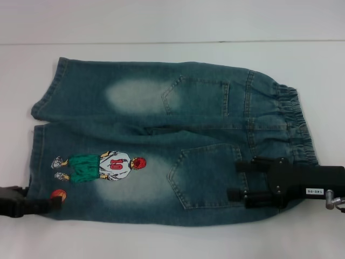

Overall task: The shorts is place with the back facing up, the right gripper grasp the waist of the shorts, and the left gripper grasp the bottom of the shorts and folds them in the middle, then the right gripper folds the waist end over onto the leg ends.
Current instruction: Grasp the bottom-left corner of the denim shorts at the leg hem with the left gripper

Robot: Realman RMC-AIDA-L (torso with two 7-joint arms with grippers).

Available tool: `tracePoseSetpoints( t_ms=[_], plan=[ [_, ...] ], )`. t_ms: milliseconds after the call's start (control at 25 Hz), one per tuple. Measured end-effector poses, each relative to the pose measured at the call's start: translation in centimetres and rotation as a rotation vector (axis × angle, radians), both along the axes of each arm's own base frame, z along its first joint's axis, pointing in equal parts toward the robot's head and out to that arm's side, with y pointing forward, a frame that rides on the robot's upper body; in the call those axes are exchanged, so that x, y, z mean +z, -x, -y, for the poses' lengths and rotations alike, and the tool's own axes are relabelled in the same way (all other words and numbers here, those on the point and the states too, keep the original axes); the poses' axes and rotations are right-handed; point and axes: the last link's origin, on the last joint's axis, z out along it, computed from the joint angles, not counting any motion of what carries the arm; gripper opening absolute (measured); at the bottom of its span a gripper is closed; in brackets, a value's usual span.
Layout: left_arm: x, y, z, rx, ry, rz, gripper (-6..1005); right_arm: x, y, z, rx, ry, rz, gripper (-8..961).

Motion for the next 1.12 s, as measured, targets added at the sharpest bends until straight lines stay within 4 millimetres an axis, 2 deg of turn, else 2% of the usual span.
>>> tracePoseSetpoints(
  t_ms=[280, 760, 1000, 1120],
  plan=[
    [-0.5, 0.4, 0.0, 0.025, 0.006, -0.002, 894, 0.0, -0.1, 0.1, -0.002, -0.001, 0.001, 936],
    [-0.8, -0.3, -0.5, -0.014, 0.073, 0.006, 891, 0.1, -0.2, 0.1, -0.006, -0.003, 0.003, 937],
    [-1.4, -0.9, -1.0, -0.036, 0.095, -0.024, 796, 0.5, -0.2, 0.0, -0.019, -0.026, -0.023, 937],
    [-1.2, -1.0, -1.3, -0.028, 0.084, -0.035, 748, 1.7, -0.4, 0.4, -0.054, -0.072, -0.096, 937]
  ],
)
